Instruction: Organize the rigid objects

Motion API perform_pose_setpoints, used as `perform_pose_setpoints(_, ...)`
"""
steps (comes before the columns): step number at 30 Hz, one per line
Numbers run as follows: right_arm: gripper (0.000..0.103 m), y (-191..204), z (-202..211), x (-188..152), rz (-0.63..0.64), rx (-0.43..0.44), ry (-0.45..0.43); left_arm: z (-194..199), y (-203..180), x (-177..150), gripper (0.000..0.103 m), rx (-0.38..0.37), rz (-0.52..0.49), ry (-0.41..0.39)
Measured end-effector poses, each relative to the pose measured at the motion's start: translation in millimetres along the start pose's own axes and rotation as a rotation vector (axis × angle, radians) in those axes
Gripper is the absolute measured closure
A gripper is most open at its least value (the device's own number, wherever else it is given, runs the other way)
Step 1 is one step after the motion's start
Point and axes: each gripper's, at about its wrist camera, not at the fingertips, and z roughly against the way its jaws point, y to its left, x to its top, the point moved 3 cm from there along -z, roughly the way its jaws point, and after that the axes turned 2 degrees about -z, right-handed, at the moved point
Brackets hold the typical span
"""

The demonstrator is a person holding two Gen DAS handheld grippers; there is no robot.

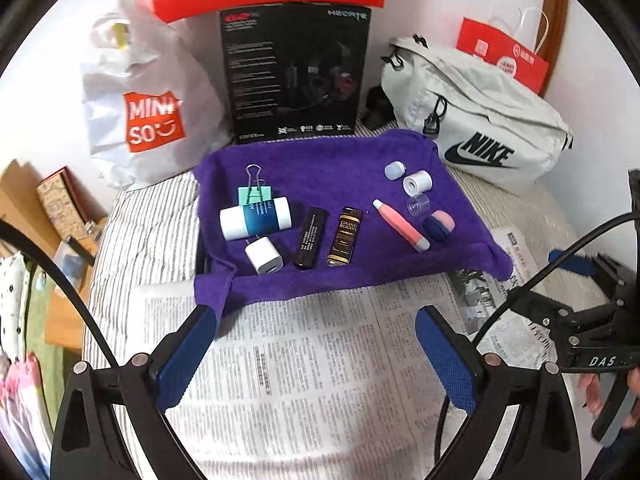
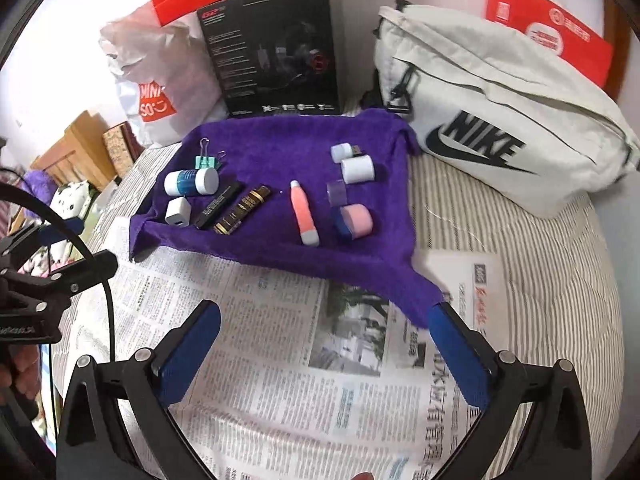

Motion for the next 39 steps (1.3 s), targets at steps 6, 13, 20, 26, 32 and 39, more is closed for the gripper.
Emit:
perform_pose_setpoints(6, 0.0, -6, 13, -9, -0.036, -0.048, 0.007, 15, 1, -10, 0.002, 0.014, 0.052, -0.02)
perform_pose_setpoints(13, 0.0, -11, 24, -18, -0.057, -0.06, 0.025, 26, -1, -15, 0.002, 0.04, 0.054, -0.03)
perform_pose_setpoints(20, 0.0, -6, 39, -18, -0.044, -0.056, 0.002, 32, -10, -15, 0.002, 0.05, 0.032, -0.028)
perform_pose_setpoints(26, 0.0, -5, 46, -19, -0.043, -0.055, -0.008, 39, -11, -18, 0.002, 0.061, 0.024, -0.035)
perform_pose_setpoints(32, 0.0, -4, 50, -19, -0.044, -0.051, -0.017, 42, -12, -20, 0.002, 0.063, 0.021, -0.029)
perform_pose_setpoints(39, 0.0, -2, 53, -20, -0.04, -0.05, -0.022, 44, -14, -21, 0.002, 0.068, 0.013, -0.029)
